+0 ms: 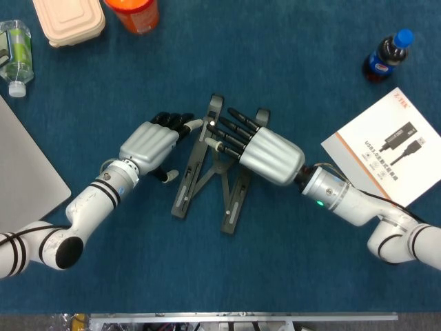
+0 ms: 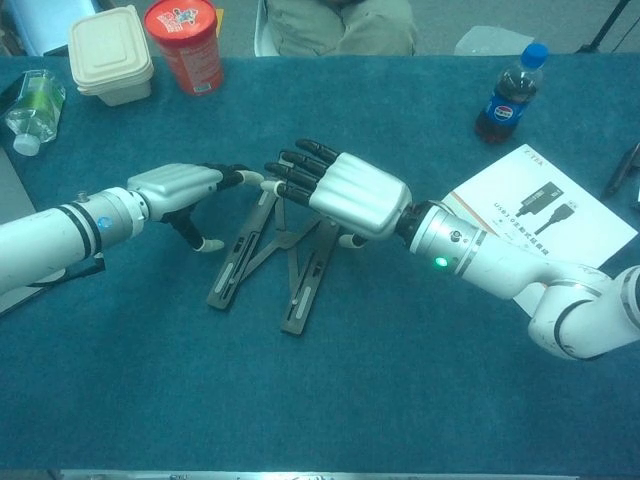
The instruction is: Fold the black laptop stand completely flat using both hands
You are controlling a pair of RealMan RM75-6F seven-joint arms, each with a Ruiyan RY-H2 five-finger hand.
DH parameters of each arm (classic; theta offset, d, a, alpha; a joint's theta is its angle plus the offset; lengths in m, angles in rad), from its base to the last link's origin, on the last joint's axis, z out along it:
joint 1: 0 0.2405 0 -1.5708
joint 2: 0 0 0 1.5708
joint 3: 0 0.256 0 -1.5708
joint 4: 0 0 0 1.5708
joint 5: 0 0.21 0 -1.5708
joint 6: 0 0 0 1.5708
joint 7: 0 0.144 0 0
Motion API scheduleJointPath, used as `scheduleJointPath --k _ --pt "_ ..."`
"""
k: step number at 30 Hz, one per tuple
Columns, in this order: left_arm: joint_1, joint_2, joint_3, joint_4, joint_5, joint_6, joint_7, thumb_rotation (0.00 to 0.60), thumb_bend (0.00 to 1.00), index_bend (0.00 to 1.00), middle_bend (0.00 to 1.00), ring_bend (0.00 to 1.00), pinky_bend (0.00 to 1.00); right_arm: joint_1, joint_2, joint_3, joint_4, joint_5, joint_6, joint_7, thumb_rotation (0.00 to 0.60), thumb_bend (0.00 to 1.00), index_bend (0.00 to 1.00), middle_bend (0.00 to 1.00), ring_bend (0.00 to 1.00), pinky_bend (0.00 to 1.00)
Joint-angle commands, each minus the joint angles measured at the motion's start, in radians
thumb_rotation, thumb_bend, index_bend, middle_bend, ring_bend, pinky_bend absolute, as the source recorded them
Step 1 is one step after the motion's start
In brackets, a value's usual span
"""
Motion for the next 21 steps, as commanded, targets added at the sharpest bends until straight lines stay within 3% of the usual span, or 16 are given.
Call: scheduleJointPath --k 1,21 --pt "0.0 -0.003 0.001 0.001 -0.003 0.0 -0.001 0.6 0.27 0.0 0.0 0.0 0.0 0.003 -0.008 0.0 0.01 0.001 0.002 0.003 0.6 0.05 0.0 0.0 0.0 0.0" --pt "-0.008 -0.001 0.005 -0.026 -0.037 -0.003 0.01 0.6 0.27 0.0 0.0 0.0 0.0 0.019 -0.047 0.003 0.079 0.015 0.007 0.026 0.6 0.05 0.0 0.0 0.0 0.0"
